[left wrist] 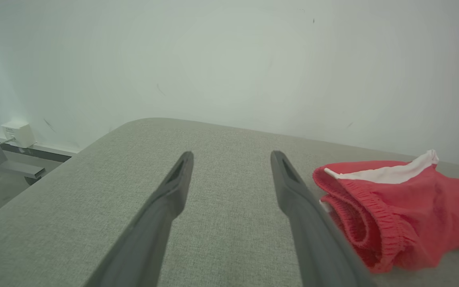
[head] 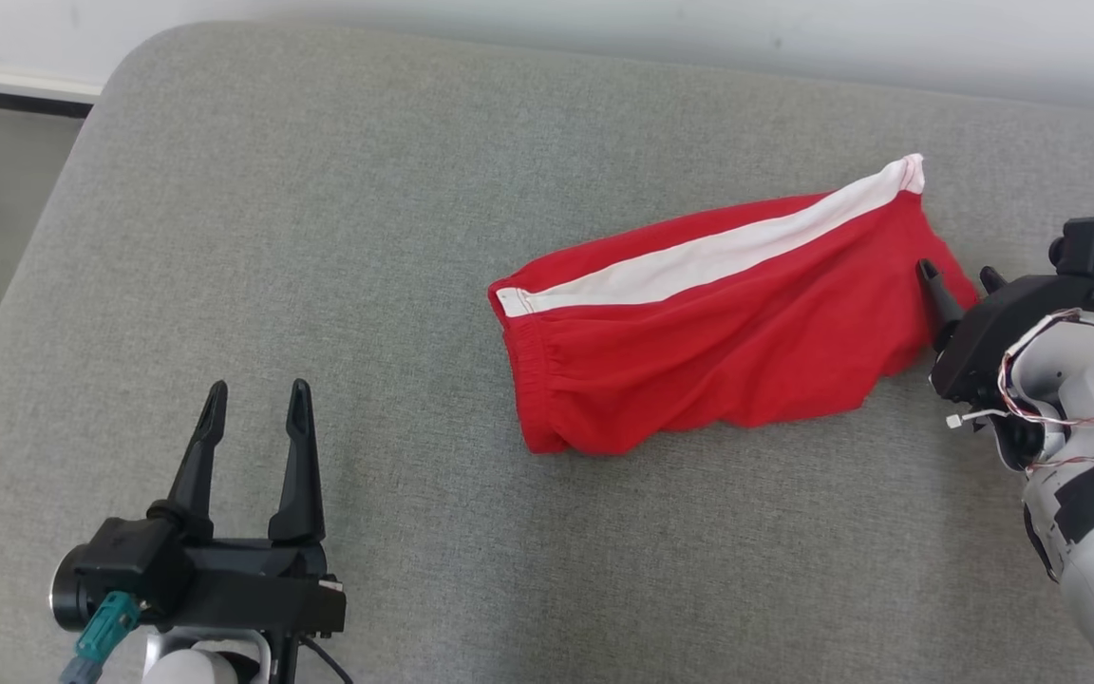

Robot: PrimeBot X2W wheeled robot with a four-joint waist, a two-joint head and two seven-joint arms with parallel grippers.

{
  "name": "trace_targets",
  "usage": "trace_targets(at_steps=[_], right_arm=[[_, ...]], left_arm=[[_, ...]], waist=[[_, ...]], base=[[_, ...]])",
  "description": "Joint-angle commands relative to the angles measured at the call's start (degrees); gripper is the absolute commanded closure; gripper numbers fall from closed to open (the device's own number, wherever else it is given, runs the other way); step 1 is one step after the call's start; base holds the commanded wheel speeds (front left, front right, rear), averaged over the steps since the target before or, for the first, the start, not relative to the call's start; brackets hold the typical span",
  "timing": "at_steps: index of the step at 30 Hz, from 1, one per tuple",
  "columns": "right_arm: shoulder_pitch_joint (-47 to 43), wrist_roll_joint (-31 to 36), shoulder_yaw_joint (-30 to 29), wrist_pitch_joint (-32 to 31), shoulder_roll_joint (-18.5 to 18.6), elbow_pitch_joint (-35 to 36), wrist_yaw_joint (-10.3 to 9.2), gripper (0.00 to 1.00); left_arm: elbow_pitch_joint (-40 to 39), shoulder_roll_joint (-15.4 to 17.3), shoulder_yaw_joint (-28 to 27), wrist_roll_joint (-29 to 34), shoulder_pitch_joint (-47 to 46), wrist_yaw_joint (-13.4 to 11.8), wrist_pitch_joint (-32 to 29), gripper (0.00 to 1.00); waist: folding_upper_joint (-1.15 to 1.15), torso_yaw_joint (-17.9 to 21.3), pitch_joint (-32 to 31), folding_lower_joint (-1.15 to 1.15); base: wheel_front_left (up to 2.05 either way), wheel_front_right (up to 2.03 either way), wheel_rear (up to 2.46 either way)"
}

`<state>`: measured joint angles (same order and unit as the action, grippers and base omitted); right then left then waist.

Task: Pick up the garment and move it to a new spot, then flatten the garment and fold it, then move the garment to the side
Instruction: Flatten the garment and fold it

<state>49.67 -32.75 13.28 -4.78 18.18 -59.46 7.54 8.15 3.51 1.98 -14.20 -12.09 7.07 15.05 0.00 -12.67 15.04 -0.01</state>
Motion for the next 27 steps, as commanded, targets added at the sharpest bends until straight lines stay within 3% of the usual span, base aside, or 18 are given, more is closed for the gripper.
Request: trace_targets(at_steps=[1, 9, 10, 11, 12, 22, 27], right_arm=[[0.8, 0.6, 0.3, -0.1, -0.4, -0.8, -0.15, 0.00], [3.1, 4.3, 1.8, -2.9, -1.3, -8.3, -0.15, 0.00], [3.2, 3.9, 1.7, -3.2, -1.9, -8.8, -0.15, 0.51], [3.4, 3.9, 1.8, -3.1, -2.4, -8.9, -0.13, 0.91], [3.5, 3.7, 2.0, -3.2, -2.8, -9.0, -0.07, 1.00], [-1.1, -2.4, 1.8, 1.0, -2.4, -4.3, -0.08, 1.00], [-7.9, -7.7, 3.1, 2.2, -0.9, 2.5, -0.08, 1.00]], left_arm=[[-0.4, -0.3, -0.1, 0.0, 0.0, 0.2, 0.1, 0.00], [0.0, -0.6, 0.4, 0.6, -0.9, 0.4, 0.1, 0.00], [0.0, -0.6, 0.4, 0.7, -0.9, 0.3, 0.1, 0.00], [0.1, -0.6, 0.3, 0.7, -0.9, 0.4, 0.1, 0.00], [0.2, -0.6, 0.1, 0.8, -0.9, 0.4, 0.1, 0.00], [0.7, -0.7, -0.1, 1.5, 2.0, 0.4, 0.1, 0.00], [0.8, -0.6, -0.8, 1.8, 4.2, 0.4, 0.1, 0.00]], waist=[[0.00, -0.4, 0.5, 0.01], [0.00, -1.2, 1.4, 0.01], [0.00, -1.3, 1.5, 0.01], [0.00, -1.2, 1.5, 0.01], [0.00, -1.1, 1.4, 0.01], [0.00, 1.4, -2.6, 0.01], [0.00, 3.5, -5.5, 0.01]], base=[[0.00, 0.00, 0.00], [0.00, 0.00, 0.00], [0.00, 0.00, 0.00], [0.00, 0.00, 0.00], [0.00, 0.00, 0.00], [0.00, 0.00, 0.00], [0.00, 0.00, 0.00]])
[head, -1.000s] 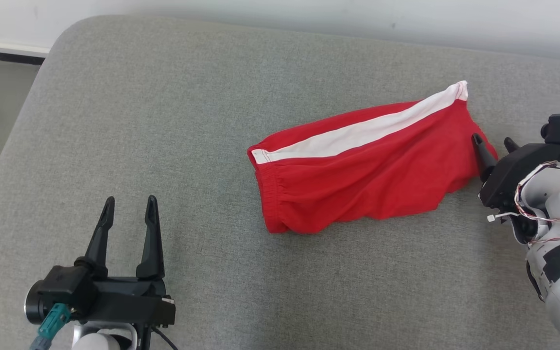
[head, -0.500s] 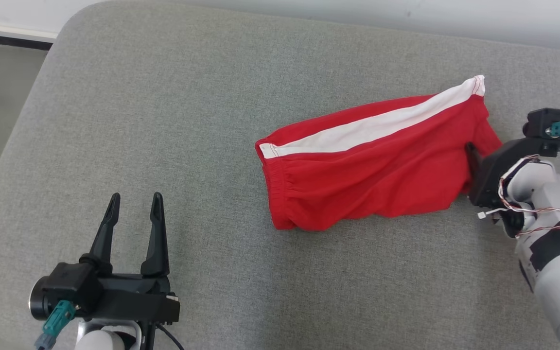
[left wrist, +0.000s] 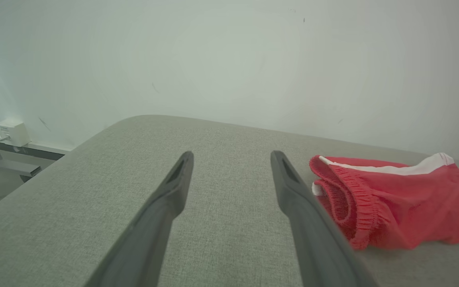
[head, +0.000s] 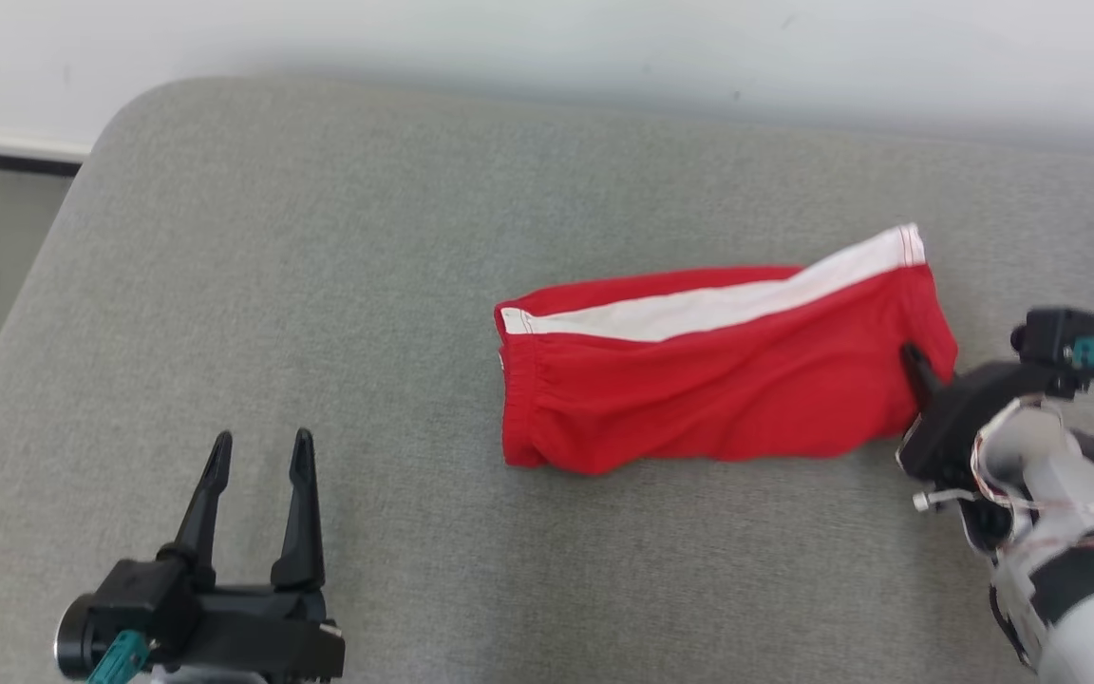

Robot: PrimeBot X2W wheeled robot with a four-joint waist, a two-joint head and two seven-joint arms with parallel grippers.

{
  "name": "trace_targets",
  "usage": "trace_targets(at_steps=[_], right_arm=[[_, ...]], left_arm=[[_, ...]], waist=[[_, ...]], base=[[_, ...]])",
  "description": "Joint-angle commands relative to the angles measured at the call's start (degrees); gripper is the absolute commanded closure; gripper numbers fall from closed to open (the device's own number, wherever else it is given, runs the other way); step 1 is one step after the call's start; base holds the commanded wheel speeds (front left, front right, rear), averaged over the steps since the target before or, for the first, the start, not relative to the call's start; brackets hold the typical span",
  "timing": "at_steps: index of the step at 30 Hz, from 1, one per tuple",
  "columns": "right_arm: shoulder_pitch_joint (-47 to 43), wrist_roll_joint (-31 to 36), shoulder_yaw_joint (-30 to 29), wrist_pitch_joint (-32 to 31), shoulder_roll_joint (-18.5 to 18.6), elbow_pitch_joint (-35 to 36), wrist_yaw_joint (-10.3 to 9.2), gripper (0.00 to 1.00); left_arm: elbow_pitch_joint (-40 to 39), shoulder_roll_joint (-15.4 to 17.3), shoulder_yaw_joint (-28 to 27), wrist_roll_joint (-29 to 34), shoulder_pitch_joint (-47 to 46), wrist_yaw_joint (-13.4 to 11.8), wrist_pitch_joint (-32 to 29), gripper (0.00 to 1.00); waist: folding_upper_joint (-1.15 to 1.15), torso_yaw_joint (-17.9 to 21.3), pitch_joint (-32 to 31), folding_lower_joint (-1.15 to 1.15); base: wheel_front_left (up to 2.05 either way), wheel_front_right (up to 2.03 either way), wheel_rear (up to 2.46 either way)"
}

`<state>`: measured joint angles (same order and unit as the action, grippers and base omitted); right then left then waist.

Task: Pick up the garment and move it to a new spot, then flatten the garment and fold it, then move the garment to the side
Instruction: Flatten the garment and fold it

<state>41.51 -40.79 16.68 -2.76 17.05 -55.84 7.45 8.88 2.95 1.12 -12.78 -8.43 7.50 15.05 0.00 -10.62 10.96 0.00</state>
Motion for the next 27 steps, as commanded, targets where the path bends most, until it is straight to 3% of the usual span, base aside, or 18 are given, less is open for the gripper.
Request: trace_targets(at_steps=[1, 10, 15, 27], right_arm=[[-1.4, -0.6, 0.2, 0.1, 0.7, 0.4, 0.01, 1.00], [-17.1, -7.9, -0.3, 0.3, 6.8, 11.9, 0.01, 1.00], [-22.1, -7.3, -2.3, 1.1, 9.4, 15.1, 0.01, 1.00], [-23.8, -2.6, -4.6, 0.4, 6.2, 25.8, 0.01, 1.00]], left_arm=[[0.0, 0.0, -0.3, -0.1, 1.0, -0.1, 0.1, 0.00], [-0.5, 0.9, -1.7, 0.2, 4.4, -0.1, 0.1, 0.00], [-1.0, 1.0, -2.0, 0.7, 5.5, -0.1, 0.1, 0.00], [-1.1, 0.7, -2.3, 1.3, 6.1, -0.1, 0.1, 0.00]], waist=[[0.00, 2.0, -2.0, 0.00], [0.00, 5.4, -5.5, 0.00], [0.00, 6.6, -5.9, 0.00], [0.00, 7.7, -6.5, 0.00]], base=[[0.00, 0.00, 0.00], [0.00, 0.00, 0.00], [0.00, 0.00, 0.00], [0.00, 0.00, 0.00]])
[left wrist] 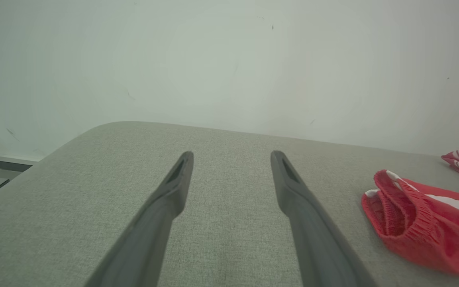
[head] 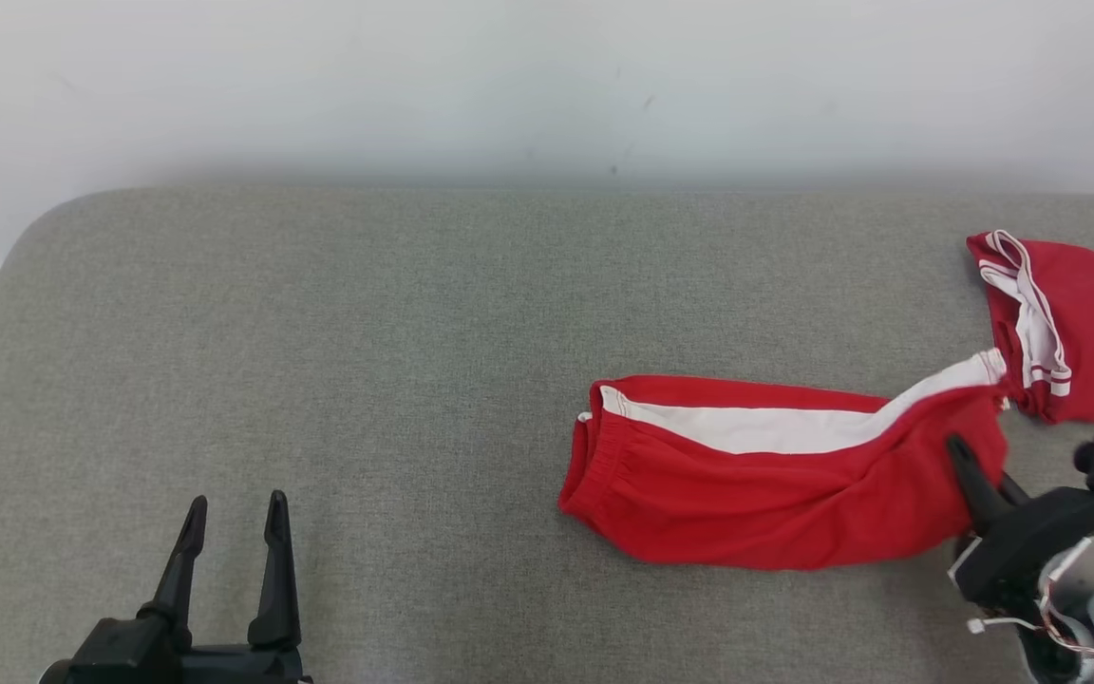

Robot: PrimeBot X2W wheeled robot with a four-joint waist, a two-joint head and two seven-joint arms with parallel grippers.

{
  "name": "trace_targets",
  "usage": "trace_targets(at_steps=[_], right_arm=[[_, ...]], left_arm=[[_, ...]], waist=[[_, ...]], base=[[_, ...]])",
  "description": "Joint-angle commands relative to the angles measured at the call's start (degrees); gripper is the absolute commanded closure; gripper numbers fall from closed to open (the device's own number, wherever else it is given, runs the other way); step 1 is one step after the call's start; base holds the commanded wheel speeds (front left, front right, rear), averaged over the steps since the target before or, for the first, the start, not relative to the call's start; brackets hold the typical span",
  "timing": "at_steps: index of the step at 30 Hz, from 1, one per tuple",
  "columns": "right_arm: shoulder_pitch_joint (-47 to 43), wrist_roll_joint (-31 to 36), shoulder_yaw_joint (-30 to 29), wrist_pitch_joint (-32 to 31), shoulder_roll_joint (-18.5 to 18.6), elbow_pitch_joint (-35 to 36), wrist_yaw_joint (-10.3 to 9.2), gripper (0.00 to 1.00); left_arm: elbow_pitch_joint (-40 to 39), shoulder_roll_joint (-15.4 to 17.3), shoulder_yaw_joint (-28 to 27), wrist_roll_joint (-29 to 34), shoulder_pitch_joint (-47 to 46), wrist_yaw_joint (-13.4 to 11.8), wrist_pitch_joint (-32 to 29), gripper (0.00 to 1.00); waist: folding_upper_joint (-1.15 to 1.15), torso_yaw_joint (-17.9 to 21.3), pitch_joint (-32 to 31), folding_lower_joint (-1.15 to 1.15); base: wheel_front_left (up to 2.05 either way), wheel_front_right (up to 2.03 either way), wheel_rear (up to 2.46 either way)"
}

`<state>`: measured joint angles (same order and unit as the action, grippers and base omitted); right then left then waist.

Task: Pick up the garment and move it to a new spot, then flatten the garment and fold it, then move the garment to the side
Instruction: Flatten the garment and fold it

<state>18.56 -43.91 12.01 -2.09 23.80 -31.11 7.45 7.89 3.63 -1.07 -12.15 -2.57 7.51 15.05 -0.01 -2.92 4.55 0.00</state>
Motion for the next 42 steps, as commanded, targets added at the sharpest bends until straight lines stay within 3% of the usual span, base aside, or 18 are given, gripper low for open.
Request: trace_targets(at_steps=[1, 9, 15, 26, 36, 37, 38, 42], right_arm=[[-1.1, 0.9, 0.1, -0.4, -1.1, 2.5, 0.01, 1.00], [-2.0, 4.3, 1.3, -4.7, -6.2, 12.9, 0.01, 1.00], [-0.9, 6.5, 2.4, -7.4, -9.7, 14.8, 0.01, 1.00], [0.4, 9.5, 5.0, -7.8, -16.0, 11.0, 0.01, 1.00], [0.9, 9.7, 8.2, -3.1, -18.9, 5.7, 0.01, 1.00], [1.2, 9.9, 8.8, -2.2, -19.0, 5.4, 0.01, 0.81], [1.4, 10.2, 9.3, -1.5, -19.0, 5.0, 0.01, 0.00], [2.2, 10.5, 10.9, 2.4, -16.9, 5.4, 0.01, 0.00]], left_arm=[[-0.1, 0.0, -0.1, 0.7, 0.3, -0.1, 0.1, 0.00], [0.3, -0.2, 0.0, 0.9, -0.1, -0.1, 0.1, 0.00], [0.7, -0.4, 0.8, 0.5, -1.4, -0.1, 0.1, 0.00], [1.9, -0.6, 2.2, -0.4, -3.4, -0.1, 0.1, 0.00], [2.5, -0.7, 1.9, -0.5, -3.7, -0.1, 0.1, 0.00], [2.6, -0.7, 2.0, -0.6, -3.9, -0.1, 0.1, 0.00], [2.7, -0.7, 1.9, -0.6, -4.0, -0.1, 0.1, 0.00], [2.8, -0.7, 1.6, -0.5, -4.0, -0.1, 0.1, 0.00]], waist=[[0.01, 0.0, -0.2, 0.00], [0.01, -1.2, -0.7, 0.00], [0.01, -2.9, -0.1, 0.00], [0.01, -7.0, 1.7, 0.00], [0.01, -7.2, 2.6, 0.00], [0.01, -7.1, 2.6, 0.00], [0.01, -7.0, 2.7, 0.00], [0.01, -6.3, 2.4, 0.00]], base=[[0.00, 0.00, 0.00], [0.00, 0.00, 0.00], [0.00, 0.00, 0.00], [0.00, 0.00, 0.00], [0.00, 0.00, 0.00], [0.00, 0.00, 0.00], [0.00, 0.00, 0.00], [0.00, 0.00, 0.00]])
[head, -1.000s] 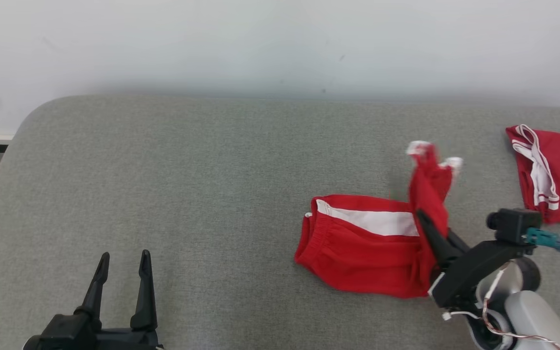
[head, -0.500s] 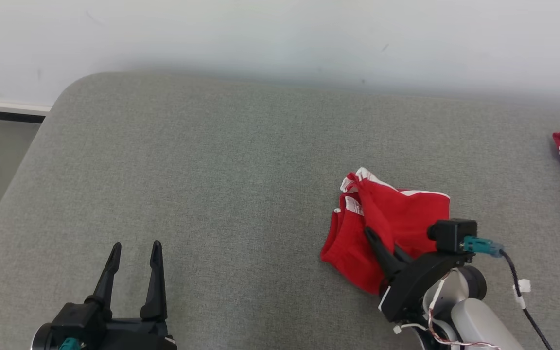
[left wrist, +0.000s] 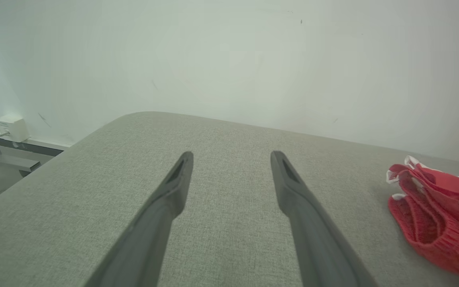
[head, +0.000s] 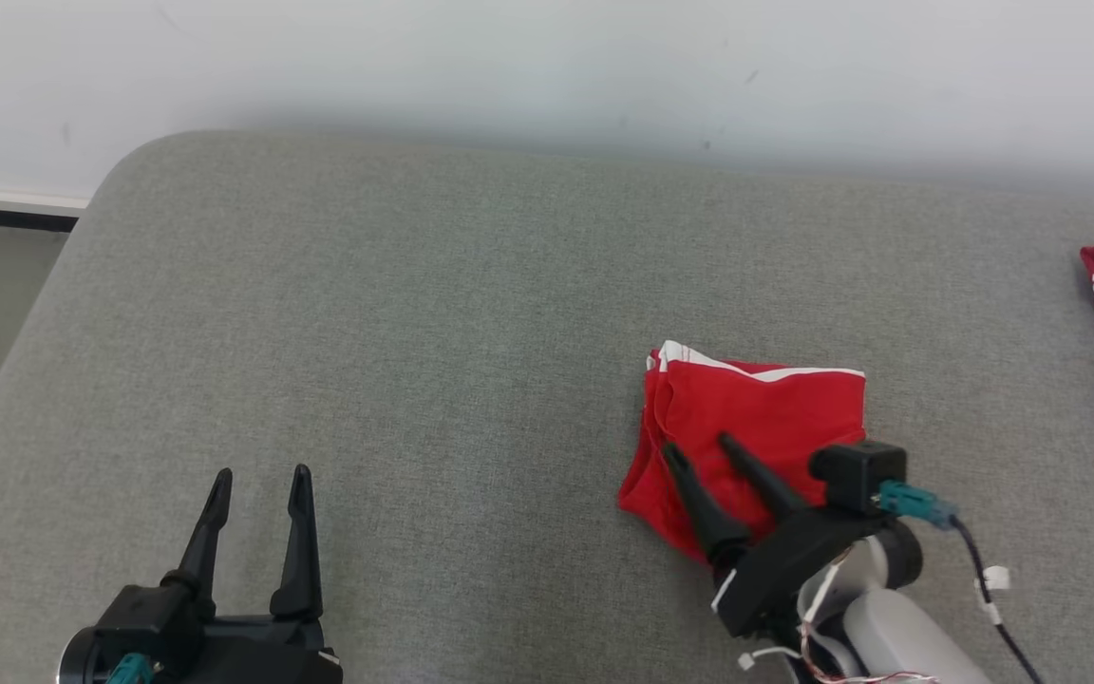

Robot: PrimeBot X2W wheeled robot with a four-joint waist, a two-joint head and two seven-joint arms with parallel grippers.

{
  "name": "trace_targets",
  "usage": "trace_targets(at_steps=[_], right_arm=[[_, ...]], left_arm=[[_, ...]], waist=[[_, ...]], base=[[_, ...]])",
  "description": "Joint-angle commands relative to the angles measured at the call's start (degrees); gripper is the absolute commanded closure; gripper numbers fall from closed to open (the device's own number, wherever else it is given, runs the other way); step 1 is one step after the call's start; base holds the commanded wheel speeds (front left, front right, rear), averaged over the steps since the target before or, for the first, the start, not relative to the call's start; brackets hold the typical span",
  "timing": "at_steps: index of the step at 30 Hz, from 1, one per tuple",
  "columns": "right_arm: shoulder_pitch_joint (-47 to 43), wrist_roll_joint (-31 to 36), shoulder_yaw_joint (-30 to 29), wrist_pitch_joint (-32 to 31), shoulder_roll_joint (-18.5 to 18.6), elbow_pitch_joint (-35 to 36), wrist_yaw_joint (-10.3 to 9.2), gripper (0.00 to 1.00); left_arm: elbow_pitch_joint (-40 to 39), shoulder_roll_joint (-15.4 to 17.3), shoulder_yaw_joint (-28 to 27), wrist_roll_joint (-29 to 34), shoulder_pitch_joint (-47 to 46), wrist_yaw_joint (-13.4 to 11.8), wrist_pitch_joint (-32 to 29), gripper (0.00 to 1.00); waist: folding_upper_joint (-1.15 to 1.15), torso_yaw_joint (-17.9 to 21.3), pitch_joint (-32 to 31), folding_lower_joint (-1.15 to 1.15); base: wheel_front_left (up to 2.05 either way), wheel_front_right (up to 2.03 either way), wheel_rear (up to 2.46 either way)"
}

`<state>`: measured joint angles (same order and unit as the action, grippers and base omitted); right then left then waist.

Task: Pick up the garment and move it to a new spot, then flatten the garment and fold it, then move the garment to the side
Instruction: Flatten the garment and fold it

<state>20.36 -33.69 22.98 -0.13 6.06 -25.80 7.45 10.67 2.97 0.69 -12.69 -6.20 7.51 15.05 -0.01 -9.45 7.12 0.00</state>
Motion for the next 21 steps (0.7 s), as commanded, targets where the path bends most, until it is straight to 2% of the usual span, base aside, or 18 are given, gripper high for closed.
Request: trace_targets(at_steps=[1, 6, 11, 12, 13, 14, 17, 21], right_arm=[[0.6, 0.2, 0.0, 1.4, 1.4, 0.4, 0.01, 0.00], [1.2, 1.0, -2.2, 6.1, 4.7, 3.0, 0.01, 0.00], [0.6, 2.4, -6.9, 9.2, 7.7, 3.8, 0.01, 0.00], [0.4, 3.4, -8.5, 10.1, 8.6, 3.4, 0.01, 0.60], [0.4, 3.4, -8.5, 10.1, 8.6, 3.4, 0.01, 0.60], [0.2, 4.1, -9.1, 10.4, 9.1, 2.9, 0.01, 1.00], [0.2, 5.8, -9.8, 11.1, 9.6, 1.1, 0.01, 1.00], [1.5, 8.3, -8.0, 12.0, 9.3, -2.2, 0.01, 1.00]], left_arm=[[0.0, -0.1, -0.2, 0.2, -0.1, -0.1, 0.1, 0.00], [-0.6, -0.1, -1.4, 0.8, 0.8, -0.1, 0.1, 0.00], [-1.2, -0.1, -2.2, 1.4, 1.5, -0.1, 0.1, 0.00], [-1.3, 0.0, -2.3, 1.4, 1.4, -0.1, 0.1, 0.00], [-1.3, 0.0, -2.3, 1.4, 1.4, -0.1, 0.1, 0.00], [-1.4, 0.0, -2.3, 1.4, 1.4, -0.1, 0.1, 0.00], [-1.3, 0.0, -1.9, 1.4, 1.0, -0.1, 0.1, 0.00], [-0.9, 0.2, -1.5, 1.3, 0.4, -0.1, 0.1, 0.00]], waist=[[0.01, 0.4, -0.2, 0.00], [0.01, 1.4, -0.8, 0.00], [0.01, 1.9, -1.0, 0.00], [0.01, 1.9, -0.9, 0.00], [0.01, 1.9, -0.9, 0.00], [0.01, 1.9, -0.8, 0.00], [0.01, 1.5, -0.4, 0.00], [0.01, 0.8, 0.0, 0.00]], base=[[0.00, 0.00, 0.00], [0.00, 0.00, 0.00], [0.00, 0.00, 0.00], [0.00, 0.00, 0.00], [0.00, 0.00, 0.00], [0.00, 0.00, 0.00], [0.00, 0.00, 0.00], [0.00, 0.00, 0.00]])
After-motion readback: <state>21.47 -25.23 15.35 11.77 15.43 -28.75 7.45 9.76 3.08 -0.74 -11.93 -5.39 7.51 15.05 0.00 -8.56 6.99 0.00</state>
